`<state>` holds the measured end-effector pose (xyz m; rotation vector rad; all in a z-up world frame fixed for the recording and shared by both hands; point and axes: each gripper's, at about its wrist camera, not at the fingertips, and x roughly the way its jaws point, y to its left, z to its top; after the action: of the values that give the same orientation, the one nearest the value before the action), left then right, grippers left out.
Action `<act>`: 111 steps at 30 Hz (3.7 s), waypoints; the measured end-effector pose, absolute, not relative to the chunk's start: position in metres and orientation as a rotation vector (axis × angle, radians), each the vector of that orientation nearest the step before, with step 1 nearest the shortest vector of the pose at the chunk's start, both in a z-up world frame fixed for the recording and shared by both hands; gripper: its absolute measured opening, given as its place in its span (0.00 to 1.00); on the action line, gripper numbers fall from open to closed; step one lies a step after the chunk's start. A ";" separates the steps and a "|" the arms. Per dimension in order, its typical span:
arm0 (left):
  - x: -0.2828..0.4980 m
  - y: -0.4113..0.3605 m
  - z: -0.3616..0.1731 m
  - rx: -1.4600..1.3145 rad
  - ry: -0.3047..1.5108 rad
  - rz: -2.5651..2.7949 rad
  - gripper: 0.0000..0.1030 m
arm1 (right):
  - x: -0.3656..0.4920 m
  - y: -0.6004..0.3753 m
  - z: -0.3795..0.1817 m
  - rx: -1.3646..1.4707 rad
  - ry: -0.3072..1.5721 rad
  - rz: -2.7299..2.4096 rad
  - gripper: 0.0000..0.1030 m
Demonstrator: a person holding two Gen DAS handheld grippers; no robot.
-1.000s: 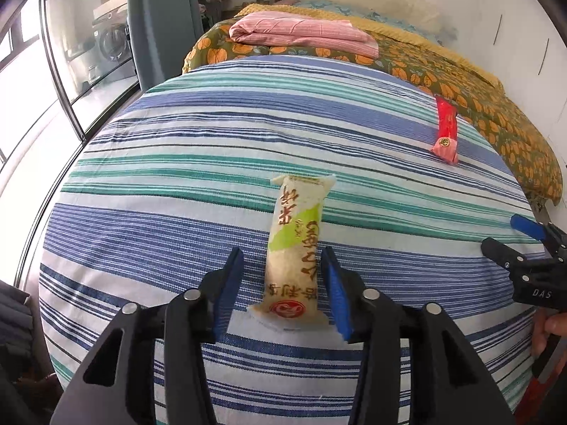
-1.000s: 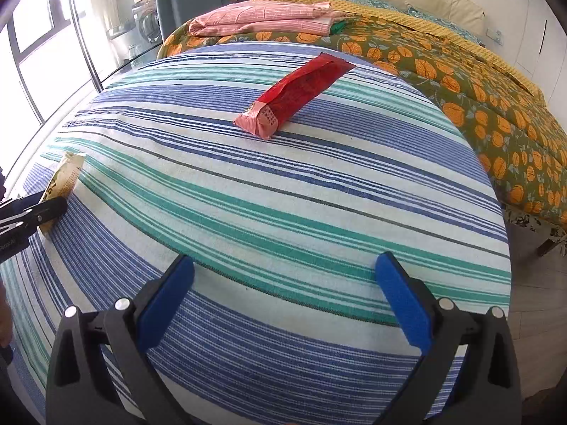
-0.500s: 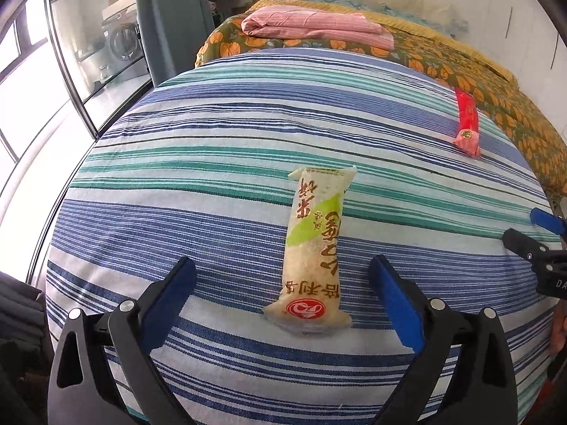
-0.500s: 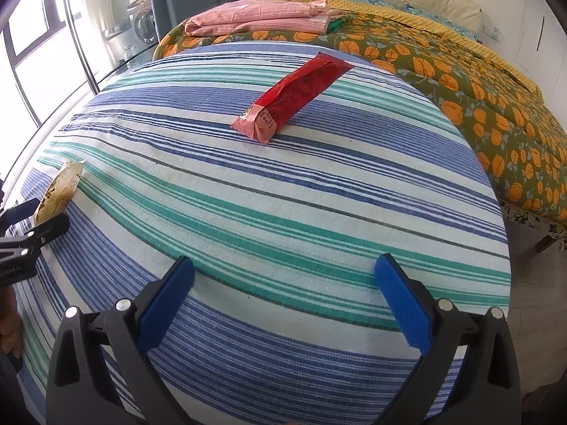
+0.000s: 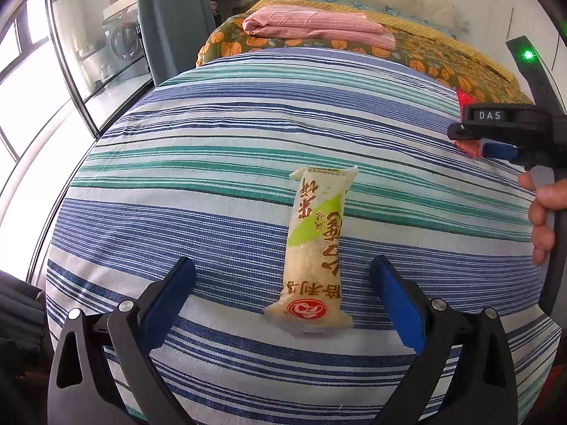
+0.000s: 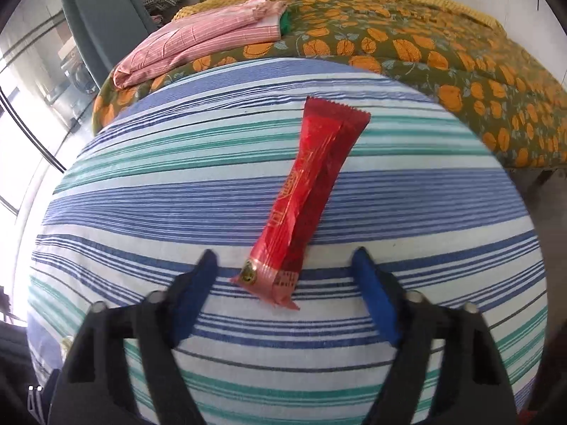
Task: Collect trash
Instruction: 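Grasp the cream bar wrapper with the left tool while the right tool grasps the red packet, then carry the cream wrapper with the left tool while the right tool carries the red packet to the basket, then open both tools to drop the wrappers into the basket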
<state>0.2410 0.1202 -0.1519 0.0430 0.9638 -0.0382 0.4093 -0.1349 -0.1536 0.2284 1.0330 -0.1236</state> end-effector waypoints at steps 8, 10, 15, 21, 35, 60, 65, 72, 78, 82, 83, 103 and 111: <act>0.241 0.120 -0.152 0.043 0.964 -0.038 0.95 | 0.375 -0.130 -0.144 0.060 1.017 0.069 0.25; 0.241 0.120 -0.152 0.042 0.964 -0.038 0.95 | 0.359 -0.125 -0.140 0.022 1.039 0.152 0.25; 0.241 0.120 -0.152 0.042 0.964 -0.038 0.94 | 0.302 -0.108 -0.127 -0.079 1.131 0.393 0.25; 0.241 0.121 -0.152 0.036 0.965 -0.046 0.95 | 0.247 -0.111 -0.138 -0.174 1.195 0.429 0.29; 0.225 0.134 -0.147 0.056 0.984 -0.225 0.91 | 0.243 -0.128 -0.131 -0.076 1.160 0.383 0.57; 0.162 0.029 -0.112 0.019 0.950 -0.418 0.23 | 0.173 -0.198 -0.112 0.198 1.094 0.371 0.21; 0.137 -0.040 -0.099 0.053 0.931 -0.559 0.23 | 0.137 -0.267 -0.114 0.244 1.071 0.241 0.21; 0.102 -0.161 -0.095 0.105 0.958 -0.781 0.23 | 0.097 -0.378 -0.148 0.289 1.110 -0.002 0.21; 0.084 -0.269 -0.128 0.175 1.050 -0.861 0.23 | 0.097 -0.442 -0.198 0.359 1.172 -0.086 0.21; 0.097 -0.319 -0.171 0.218 1.128 -0.834 0.23 | 0.108 -0.474 -0.232 0.399 1.201 -0.101 0.21; 0.102 -0.327 -0.181 0.219 1.147 -0.829 0.23 | 0.109 -0.480 -0.238 0.407 1.205 -0.100 0.21; 0.092 -0.338 -0.192 0.205 0.907 -0.748 0.94 | 0.075 -0.547 -0.242 0.559 1.048 -0.297 0.91; 0.040 -0.309 -0.144 0.265 0.743 -0.713 0.95 | 0.011 -0.501 -0.148 0.465 0.803 -0.346 0.96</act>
<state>0.0402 -0.3093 -0.1441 0.2647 0.7427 -0.7133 0.0114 -0.5007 -0.1477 0.4647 0.8026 -0.3455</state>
